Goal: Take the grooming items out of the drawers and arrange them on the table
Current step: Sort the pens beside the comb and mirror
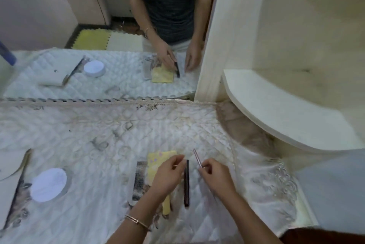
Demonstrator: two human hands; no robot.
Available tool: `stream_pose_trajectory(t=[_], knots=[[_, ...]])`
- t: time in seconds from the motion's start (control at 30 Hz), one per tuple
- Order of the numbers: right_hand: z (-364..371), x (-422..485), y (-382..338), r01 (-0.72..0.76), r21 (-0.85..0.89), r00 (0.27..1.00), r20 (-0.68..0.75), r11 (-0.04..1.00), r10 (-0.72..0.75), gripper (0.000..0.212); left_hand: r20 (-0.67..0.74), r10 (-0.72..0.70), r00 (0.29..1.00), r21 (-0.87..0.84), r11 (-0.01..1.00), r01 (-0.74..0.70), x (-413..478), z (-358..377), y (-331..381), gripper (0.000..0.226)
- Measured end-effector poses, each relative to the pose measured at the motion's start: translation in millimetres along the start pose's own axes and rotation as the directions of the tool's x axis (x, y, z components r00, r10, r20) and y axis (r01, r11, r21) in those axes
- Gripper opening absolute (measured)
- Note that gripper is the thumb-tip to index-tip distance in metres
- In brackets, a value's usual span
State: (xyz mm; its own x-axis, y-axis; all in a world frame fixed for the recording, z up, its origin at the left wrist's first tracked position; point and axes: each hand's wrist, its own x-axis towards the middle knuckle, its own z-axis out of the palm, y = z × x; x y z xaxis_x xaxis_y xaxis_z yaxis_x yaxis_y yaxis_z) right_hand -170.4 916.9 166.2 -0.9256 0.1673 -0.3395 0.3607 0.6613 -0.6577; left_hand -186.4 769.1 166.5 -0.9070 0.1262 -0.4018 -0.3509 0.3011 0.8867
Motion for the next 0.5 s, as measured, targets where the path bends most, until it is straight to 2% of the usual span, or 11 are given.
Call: stream_pose_trajectory(t=[0.1, 0.17, 0.27, 0.37, 0.5], knots=[[-3, -11, -16, 0.062, 0.170, 0.994, 0.082, 0.983, -0.077, 0.028, -0.005, -0.102, 0.995, -0.368, 0.925, 0.093, 3, 7, 11, 0.017], [-3, -14, -20, 0.076, 0.231, 0.990, 0.095, 0.970, -0.100, 0.026, -0.049, -0.110, 0.993, -0.445, 0.892, 0.077, 6, 6, 15, 0.017], [-7, -17, -21, 0.063, 0.308, 0.990, 0.097, 0.949, -0.098, 0.024, -0.089, -0.079, 0.993, -0.428, 0.903, 0.033, 7, 4, 20, 0.016], [-13, -20, -18, 0.060, 0.367, 0.993, 0.074, 0.928, -0.094, 0.025, -0.054, -0.061, 0.997, -0.397, 0.917, 0.034, 6, 8, 27, 0.013], [-20, -19, -13, 0.042, 0.365, 0.994, 0.075, 0.930, -0.075, 0.021, -0.106, -0.052, 0.993, -0.352, 0.936, 0.011, 12, 15, 37, 0.014]])
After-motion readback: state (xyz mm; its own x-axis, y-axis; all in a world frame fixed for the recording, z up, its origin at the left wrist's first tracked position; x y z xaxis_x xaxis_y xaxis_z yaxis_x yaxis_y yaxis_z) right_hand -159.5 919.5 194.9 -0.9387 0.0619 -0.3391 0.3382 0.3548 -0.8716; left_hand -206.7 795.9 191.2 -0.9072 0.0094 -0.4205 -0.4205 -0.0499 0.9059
